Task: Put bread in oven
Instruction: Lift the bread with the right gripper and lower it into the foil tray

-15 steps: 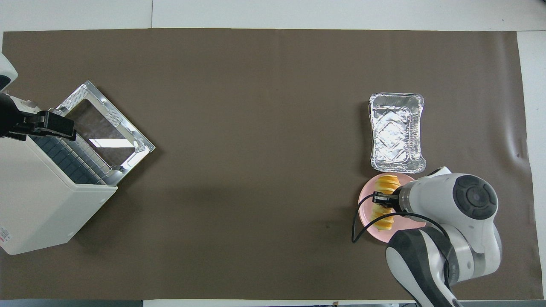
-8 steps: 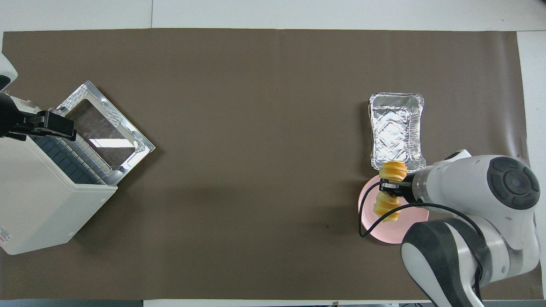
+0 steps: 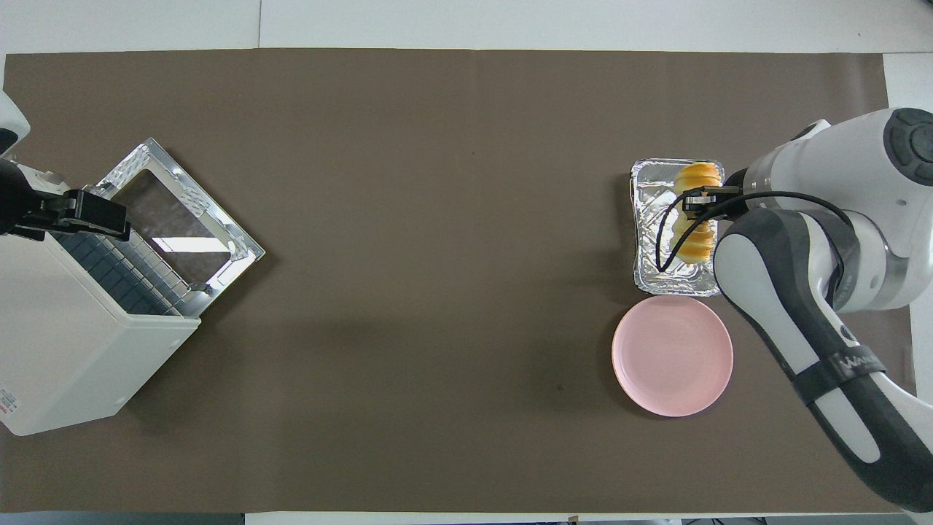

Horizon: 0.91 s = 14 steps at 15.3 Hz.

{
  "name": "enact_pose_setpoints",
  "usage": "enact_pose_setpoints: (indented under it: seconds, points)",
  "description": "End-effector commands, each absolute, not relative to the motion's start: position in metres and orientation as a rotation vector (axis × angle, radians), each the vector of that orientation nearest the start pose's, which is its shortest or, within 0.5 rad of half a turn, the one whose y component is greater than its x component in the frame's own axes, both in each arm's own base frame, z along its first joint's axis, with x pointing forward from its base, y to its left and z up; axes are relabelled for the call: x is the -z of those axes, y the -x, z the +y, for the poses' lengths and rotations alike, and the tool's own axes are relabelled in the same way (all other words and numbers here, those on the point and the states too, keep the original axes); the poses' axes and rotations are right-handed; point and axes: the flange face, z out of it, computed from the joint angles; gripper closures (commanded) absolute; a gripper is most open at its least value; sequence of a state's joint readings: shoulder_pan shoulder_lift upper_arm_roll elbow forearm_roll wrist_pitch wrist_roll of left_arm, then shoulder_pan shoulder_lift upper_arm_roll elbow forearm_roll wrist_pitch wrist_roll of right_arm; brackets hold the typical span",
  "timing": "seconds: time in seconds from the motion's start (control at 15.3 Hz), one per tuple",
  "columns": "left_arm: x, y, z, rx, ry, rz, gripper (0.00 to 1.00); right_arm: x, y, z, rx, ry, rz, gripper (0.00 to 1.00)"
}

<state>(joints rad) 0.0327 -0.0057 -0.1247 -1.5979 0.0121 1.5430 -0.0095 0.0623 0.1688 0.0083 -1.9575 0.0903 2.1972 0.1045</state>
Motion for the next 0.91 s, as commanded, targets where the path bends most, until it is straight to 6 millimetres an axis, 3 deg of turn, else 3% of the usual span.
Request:
enact_pose_setpoints:
  seconds: [0.0,0.26,0.78,0.85]
  points:
    - [-0.616,-0.542,-0.047,-0.06,3.13,0.142,0.0,-0.379,-0.609,0.051,0.116,3.053,0.105,1.0]
    - [-0.616,-0.542,-0.047,-0.06,3.13,0.142,0.0,-0.347,-0.595,0.051,0.097,3.055,0.111,1.0]
    - [-0.616,-0.542,-0.047,-0.06,3.13,0.142,0.0,-0.331,-0.582,0.05,0.042,3.054,0.131,1.0]
    - [-0.616,-0.542,-0.047,-0.06,3.13,0.142,0.0,-0.331,-0.583,0.051,0.054,3.054,0.127,0.74]
